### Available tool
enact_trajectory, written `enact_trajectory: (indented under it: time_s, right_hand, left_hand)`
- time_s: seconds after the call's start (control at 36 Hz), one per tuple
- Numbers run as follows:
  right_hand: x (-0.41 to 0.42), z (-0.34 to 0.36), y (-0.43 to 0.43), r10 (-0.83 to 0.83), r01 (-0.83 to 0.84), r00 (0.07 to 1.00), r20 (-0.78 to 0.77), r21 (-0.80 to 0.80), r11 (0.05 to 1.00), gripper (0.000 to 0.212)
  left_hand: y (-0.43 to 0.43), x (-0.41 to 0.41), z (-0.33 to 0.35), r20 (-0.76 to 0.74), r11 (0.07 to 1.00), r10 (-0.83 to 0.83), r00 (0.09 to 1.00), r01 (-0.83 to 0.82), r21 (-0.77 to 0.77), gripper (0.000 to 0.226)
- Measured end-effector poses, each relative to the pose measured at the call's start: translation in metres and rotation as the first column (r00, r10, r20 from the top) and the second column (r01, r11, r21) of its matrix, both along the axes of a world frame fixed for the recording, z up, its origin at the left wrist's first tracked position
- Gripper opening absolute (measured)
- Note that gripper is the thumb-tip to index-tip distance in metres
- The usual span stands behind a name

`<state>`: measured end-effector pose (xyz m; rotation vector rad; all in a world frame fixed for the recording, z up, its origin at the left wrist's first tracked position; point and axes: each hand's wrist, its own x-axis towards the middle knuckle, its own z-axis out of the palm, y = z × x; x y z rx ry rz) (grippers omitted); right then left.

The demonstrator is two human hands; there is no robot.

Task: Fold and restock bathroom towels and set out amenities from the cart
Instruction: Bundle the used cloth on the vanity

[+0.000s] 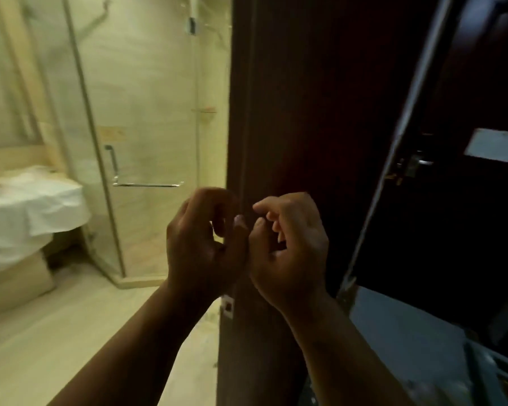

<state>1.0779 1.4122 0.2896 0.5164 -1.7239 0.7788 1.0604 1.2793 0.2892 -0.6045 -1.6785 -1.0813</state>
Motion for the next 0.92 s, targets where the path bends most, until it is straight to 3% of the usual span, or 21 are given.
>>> enact_trajectory:
  time_s: [0.22,0.36,0.56,0.92]
  right_hand:
    - [-0.104,-0.029,-0.146,0.211,-0.209,0.957,0.199,-0.029,0.977,0.019]
    - [-0.175,-0.056,-0.239,0.308,-0.331,0.871,0.383,-0.006,0.943,0.03]
    - [-0.259,-0.087,-0.347,0.364,-0.401,0.735,0.572,-0.066,0.914,0.041]
    - [-0.433,-0.138,-0.512,0.465,-0.537,0.554,0.69,-0.13,0.834,0.038]
  left_hand:
    - [-0.156,-0.066,-0.029,0.132,0.944,0.328,0.935,-0.32,-0.081,0.025]
    - [-0.259,-0.117,-0.053,0.267,0.915,0.403,0.875,-0.379,-0.14,0.028]
    - [-0.376,-0.179,-0.081,0.472,0.868,0.493,0.731,-0.448,-0.214,0.049]
    - [-0.541,-0.311,-0.145,0.681,0.802,0.54,0.494,-0.548,-0.237,0.065]
